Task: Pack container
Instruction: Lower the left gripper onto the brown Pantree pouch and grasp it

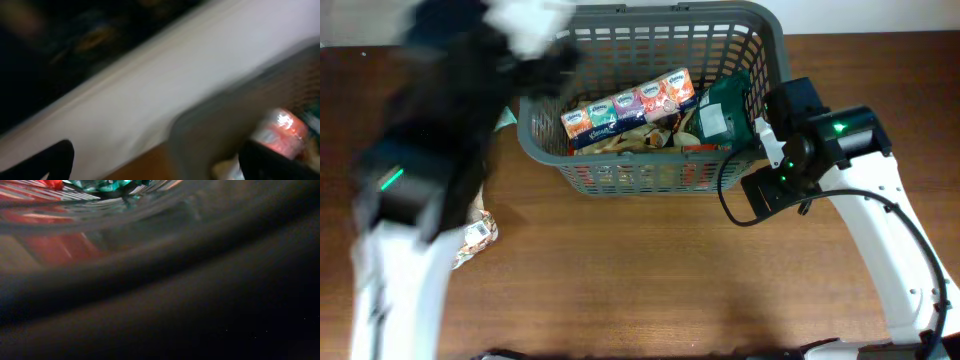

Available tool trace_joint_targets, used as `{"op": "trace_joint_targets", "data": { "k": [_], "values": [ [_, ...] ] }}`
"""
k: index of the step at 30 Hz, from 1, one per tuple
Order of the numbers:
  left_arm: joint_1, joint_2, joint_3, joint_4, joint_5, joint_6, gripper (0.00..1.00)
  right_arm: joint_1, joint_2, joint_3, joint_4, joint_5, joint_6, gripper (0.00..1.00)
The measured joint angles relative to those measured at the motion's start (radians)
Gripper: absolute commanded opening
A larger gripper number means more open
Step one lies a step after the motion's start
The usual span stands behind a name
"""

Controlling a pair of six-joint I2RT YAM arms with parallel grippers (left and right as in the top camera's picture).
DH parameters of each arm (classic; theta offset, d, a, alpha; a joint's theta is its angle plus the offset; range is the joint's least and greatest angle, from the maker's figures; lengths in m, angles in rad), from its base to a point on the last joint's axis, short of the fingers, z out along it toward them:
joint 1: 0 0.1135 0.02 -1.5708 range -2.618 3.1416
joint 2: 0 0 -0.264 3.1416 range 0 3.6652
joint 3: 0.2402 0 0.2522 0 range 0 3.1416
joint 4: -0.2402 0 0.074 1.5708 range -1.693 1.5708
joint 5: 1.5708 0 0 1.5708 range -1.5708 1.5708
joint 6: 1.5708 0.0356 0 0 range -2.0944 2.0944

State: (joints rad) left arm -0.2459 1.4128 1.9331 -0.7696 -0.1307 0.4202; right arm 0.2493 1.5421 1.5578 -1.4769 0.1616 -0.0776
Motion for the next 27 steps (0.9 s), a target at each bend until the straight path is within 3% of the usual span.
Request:
{"op": "trace_joint_targets", "data": {
  "k": [4, 10, 17, 22, 27],
  "values": [
    [0.155, -0.145, 0.013, -0.126, -0.141, -0.188, 0.99, 0.000, 0.000, 0.000, 0.000, 0.000, -0.001, 0.99],
    [0.341, -0.229, -0.086, -0.212, -0.158, -0.393, 0.99, 0.000, 0.000, 0.000, 0.000, 0.003, 0.000, 0.99],
    [0.389, -0.250, -0.486, -0.183, -0.197, -0.631, 0.99, 0.000, 0.000, 0.001, -0.002, 0.003, -0.001, 0.99],
    [0.389, -0.346, -0.815, -0.057, -0.219, -0.780, 0.99, 0.000, 0.000, 0.001, -0.002, 0.004, -0.001, 0.99],
    [0.389, -0.408, -1.037, 0.078, -0.229, -0.855, 0.99, 0.000, 0.000, 0.001, -0.003, 0.006, 0.000, 0.99]
  ]
}}
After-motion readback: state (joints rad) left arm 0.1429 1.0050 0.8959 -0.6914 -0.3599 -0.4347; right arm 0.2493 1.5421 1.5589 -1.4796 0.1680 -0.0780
